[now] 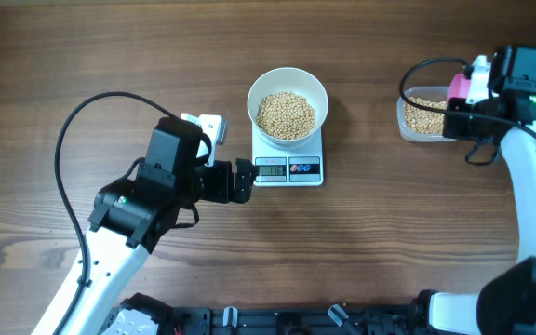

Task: Scoop item into bowl and weigh 150g on scale
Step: 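Move the empty scoop right back to the soybean tub, then drag the pink scoop through the soybeans with the right gripper to fill it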

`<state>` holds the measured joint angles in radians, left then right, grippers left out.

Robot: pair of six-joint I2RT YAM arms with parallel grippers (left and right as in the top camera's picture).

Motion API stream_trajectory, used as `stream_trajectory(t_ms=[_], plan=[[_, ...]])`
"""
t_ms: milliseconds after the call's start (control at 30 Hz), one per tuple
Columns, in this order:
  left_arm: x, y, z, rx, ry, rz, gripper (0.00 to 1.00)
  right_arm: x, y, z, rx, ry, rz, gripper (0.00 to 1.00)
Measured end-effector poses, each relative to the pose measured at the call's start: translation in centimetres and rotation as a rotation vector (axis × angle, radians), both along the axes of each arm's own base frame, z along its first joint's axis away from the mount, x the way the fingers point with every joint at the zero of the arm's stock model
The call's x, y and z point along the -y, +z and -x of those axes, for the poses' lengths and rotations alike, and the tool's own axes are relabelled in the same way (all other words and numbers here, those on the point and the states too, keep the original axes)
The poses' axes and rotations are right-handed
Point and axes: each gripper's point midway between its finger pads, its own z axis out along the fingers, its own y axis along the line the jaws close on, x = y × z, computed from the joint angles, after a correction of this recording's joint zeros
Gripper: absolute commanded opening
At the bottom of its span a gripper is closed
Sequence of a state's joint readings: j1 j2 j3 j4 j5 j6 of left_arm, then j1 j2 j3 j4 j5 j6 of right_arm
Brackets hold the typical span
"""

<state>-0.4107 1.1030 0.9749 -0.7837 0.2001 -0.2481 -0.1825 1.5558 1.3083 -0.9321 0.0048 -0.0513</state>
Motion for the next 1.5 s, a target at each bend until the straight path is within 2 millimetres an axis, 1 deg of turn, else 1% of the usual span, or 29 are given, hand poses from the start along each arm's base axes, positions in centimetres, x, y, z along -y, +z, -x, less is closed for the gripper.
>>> stream_trajectory(t_ms=[67, 400, 467, 600, 933, 1167, 1500], plan=[[0.0, 0.0, 0.0, 0.000, 0.000, 0.000, 1.00, -0.1, -0.7, -0.1, -0.019, 0.006, -0.008, 0.04], [0.0, 0.0, 0.0, 0.000, 0.000, 0.000, 1.00, -0.2, -2.9, -0.1, -0.085, 0.011, -0.025, 0.04], [0.0, 0.0, 0.0, 0.000, 0.000, 0.000, 1.00, -0.2, -3.7, -0.1, -0.107, 0.011, -0.029, 0.04], [0.0, 0.0, 0.0, 0.000, 0.000, 0.000, 1.00, 0.1, -4.7, 0.1, -0.144, 0.005, -0.017, 0.04], [0.0, 0.0, 0.0, 0.000, 0.000, 0.000, 1.00, 1.1, -4.7, 0.2, -0.153, 0.011, 0.044, 0.04], [0.0, 0.0, 0.0, 0.000, 0.000, 0.000, 1.00, 1.4, -4.8, 0.2, -0.160, 0.016, 0.064, 0.04], [0.0, 0.0, 0.0, 0.000, 0.000, 0.000, 1.00, 0.2, -4.9, -0.1, -0.150, 0.080, 0.021, 0.04]])
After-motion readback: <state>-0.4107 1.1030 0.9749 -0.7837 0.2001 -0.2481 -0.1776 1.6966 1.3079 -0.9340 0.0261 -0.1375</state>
